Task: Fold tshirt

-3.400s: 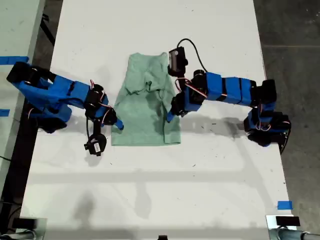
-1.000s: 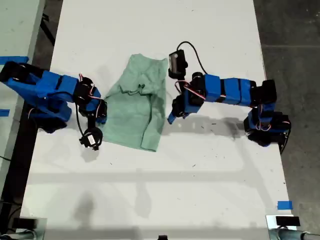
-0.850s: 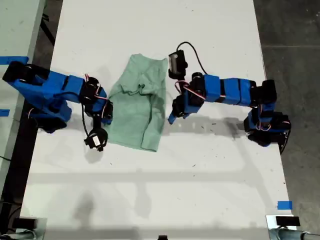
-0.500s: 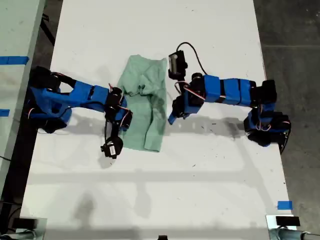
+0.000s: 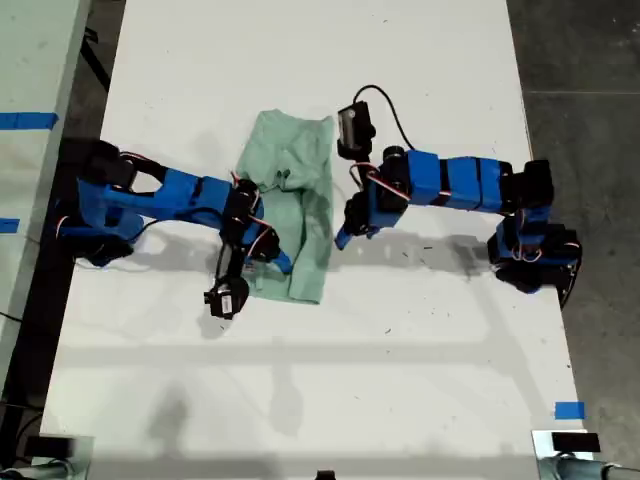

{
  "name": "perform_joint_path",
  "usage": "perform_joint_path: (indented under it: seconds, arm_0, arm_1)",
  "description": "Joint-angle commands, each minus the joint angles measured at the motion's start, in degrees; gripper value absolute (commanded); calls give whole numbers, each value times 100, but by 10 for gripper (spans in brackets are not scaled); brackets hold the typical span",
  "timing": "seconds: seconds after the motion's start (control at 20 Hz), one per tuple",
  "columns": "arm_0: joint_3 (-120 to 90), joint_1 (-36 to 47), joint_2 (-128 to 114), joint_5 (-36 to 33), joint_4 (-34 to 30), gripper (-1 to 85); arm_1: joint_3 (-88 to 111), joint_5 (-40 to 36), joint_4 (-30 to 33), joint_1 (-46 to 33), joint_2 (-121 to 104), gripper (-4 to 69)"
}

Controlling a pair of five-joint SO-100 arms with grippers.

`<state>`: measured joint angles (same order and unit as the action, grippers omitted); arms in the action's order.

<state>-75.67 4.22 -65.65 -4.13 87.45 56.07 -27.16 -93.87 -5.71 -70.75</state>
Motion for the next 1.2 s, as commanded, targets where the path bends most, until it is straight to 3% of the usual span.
perform_joint_path:
  seconds: [0.0,0.15,0.4,0.65,0.9,1.15]
  arm_0:
    - [387,149,-1055,-132,308,337]
    - [299,264,-2013,0,791,333]
    - [-976,-105,-3612,1134,791,314]
    - [-2637,-264,-4474,1846,-475,290]
    - [-3814,-413,-4412,2294,-1793,278]
    - [-4192,-800,-4271,2646,-2074,278]
  arm_1:
    - [-26,53,105,141,-510,255]
    - [-26,114,62,149,-659,275]
    - [-35,853,114,571,-809,306]
    - [-35,1600,668,923,-492,335]
    - [-378,1872,1125,1081,281,343]
    - [-475,2074,1591,1169,694,342]
